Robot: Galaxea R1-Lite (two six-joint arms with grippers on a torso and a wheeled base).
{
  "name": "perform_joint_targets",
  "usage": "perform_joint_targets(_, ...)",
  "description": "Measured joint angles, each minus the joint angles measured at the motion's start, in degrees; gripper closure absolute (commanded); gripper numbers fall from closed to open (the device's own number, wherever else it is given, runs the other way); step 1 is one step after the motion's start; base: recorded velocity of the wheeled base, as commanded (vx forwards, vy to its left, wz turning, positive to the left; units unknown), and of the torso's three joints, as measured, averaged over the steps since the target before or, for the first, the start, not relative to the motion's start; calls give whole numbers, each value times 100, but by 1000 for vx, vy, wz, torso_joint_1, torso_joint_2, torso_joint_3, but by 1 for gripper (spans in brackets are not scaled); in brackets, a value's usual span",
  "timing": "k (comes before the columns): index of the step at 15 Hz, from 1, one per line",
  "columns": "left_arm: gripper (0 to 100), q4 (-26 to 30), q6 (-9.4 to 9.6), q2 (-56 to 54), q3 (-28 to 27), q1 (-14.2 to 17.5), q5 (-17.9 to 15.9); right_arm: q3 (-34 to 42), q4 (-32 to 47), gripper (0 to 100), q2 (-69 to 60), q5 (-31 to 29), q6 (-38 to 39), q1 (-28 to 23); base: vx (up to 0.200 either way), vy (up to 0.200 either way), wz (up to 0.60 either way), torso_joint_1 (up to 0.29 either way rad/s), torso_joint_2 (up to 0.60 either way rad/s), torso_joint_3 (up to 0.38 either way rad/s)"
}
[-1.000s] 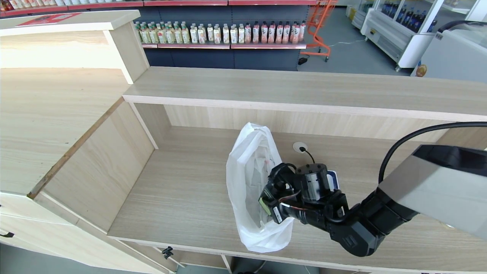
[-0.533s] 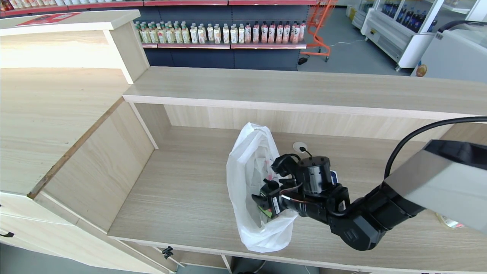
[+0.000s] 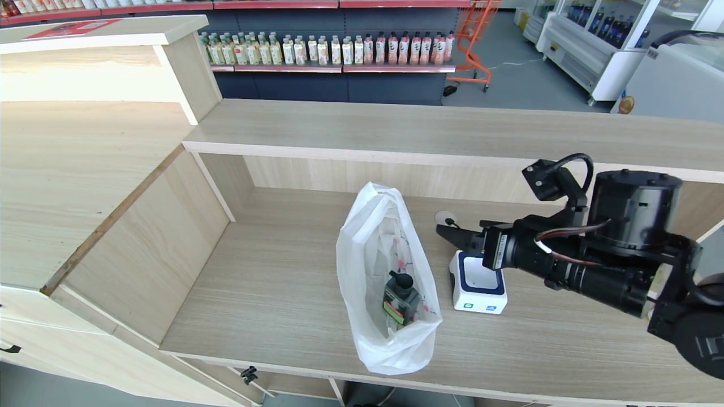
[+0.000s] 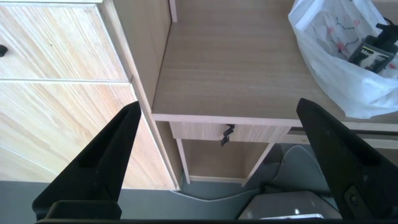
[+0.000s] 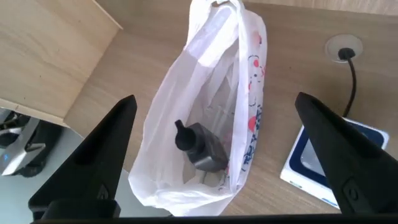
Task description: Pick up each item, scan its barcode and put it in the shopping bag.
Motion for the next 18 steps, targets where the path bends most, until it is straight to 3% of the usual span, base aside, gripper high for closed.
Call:
perform_joint_targets(5, 0, 0, 0, 0, -2, 0, -2, 934, 279, 0, -1163, -77, -197, -444, -40, 0, 0, 0, 0, 0)
perform_joint_targets(8, 0, 0, 7, 0, 0, 0, 0, 1086, 288, 0, -1324, -79, -200, -649, -200, 0, 0, 7, 12, 5)
perform_joint_targets(11, 0, 0, -2, 0, -2, 0, 2, 1240, 293, 0, -1395, -83, -200, -794, 0, 0, 0, 0, 0, 0)
perform_joint_targets(18, 0, 0, -2, 0, -2, 5, -2, 1499, 277, 0, -1396, -154, -215, -1174, 0, -200, 0, 5, 1, 3)
